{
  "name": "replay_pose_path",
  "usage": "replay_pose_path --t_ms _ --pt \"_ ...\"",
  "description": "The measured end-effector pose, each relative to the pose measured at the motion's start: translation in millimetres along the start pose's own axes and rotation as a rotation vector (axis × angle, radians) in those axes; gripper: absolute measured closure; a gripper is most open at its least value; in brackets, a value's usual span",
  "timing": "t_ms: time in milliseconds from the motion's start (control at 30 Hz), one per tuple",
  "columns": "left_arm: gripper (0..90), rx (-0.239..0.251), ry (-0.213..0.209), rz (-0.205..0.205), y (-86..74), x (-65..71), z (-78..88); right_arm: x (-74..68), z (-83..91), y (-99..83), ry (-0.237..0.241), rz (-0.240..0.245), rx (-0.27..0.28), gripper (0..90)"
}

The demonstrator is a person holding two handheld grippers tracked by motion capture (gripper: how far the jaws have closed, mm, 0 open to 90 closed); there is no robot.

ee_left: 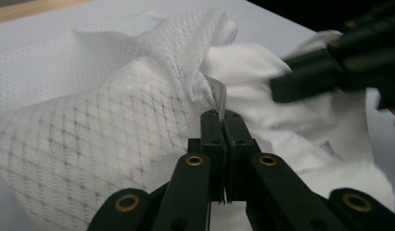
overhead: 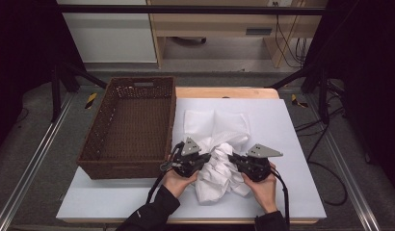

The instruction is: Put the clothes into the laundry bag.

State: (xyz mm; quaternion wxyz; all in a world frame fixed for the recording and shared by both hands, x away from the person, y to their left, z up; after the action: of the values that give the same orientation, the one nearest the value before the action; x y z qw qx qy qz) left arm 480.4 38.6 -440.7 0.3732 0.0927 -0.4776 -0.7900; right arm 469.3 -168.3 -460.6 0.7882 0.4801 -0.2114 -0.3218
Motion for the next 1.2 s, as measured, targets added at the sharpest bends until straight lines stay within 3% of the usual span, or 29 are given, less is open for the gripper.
replay_pose_path --t_ms 100,200,333,367,467,533,600,667,767,833,900,933,1067,1133,1200 --pt "88.8 0.025 -0.007 0.003 9.4 1.9 6.0 -25.4 5.6 0.4 0.08 0.08 -0.002 86.3" --pt "88.8 0.054 -0.016 -0.005 21.4 7.4 14.2 -43.8 -6.3 0.4 0.112 0.124 -0.026 86.4" --pt "88.9 0.064 -0.017 -0.029 29.7 15.4 19.5 -50.5 -28.4 5.4 0.094 0.126 -0.043 86.4" --pt "88.9 0.06 -0.018 -0.032 28.7 15.6 18.9 -49.1 -34.8 6.6 0.076 0.121 -0.048 86.4" --pt "88.9 0.042 -0.015 -0.02 20.2 11.7 15.3 -40.0 -54.3 6.0 -0.044 0.071 -0.085 86.5" --pt "88.9 0.03 -0.014 -0.012 11.4 6.0 12.3 -34.8 -63.8 3.5 -0.061 0.032 -0.094 86.2" --pt "88.9 0.018 -0.015 0.0 1.9 0.0 9.5 -34.7 -63.2 4.1 -0.055 0.026 -0.085 84.0" --pt "88.8 0.011 -0.011 0.006 -3.6 -4.0 7.3 -35.6 -52.2 5.8 -0.023 0.051 -0.059 78.8" --pt "88.8 -0.006 0.001 0.007 -9.9 -8.2 3.2 -30.8 -24.2 10.3 0.001 0.023 0.01 75.1" --pt "88.8 -0.008 0.007 0.0 -11.2 -8.6 2.1 -22.3 -1.5 15.3 -0.019 0.019 0.058 69.7" --pt "88.7 -0.011 0.013 -0.008 -11.2 -8.7 1.1 -11.6 14.0 20.1 -0.068 0.03 0.079 56.8" --pt "88.7 -0.011 0.016 -0.009 -11.0 -8.6 0.9 -4.4 16.5 21.7 -0.095 0.036 0.069 49.2" --pt "88.7 0.0 0.028 -0.026 -7.0 -8.0 2.9 11.1 -4.7 17.5 -0.069 0.004 -0.007 35.9" --pt "88.7 0.002 0.029 -0.026 -4.0 -8.0 4.5 13.1 -24.2 10.7 -0.075 0.021 -0.064 34.7" --pt "88.8 0.001 0.027 -0.025 -1.4 -7.6 5.3 13.5 -34.9 5.8 -0.061 0.027 -0.101 41.7"
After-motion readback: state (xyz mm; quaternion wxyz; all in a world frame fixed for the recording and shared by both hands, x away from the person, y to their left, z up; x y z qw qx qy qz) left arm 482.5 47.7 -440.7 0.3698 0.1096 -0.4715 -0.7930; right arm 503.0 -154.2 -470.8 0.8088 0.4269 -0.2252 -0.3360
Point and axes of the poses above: each handheld gripper's, and its own axes: z roughly backward along the jaws, y roughly out of its top, x roughly to its right, the point moved 3 cm from there along -z, roughly forward along the jaws, and after that the axes turned 7 degrees about z, right-handed, at the moved point
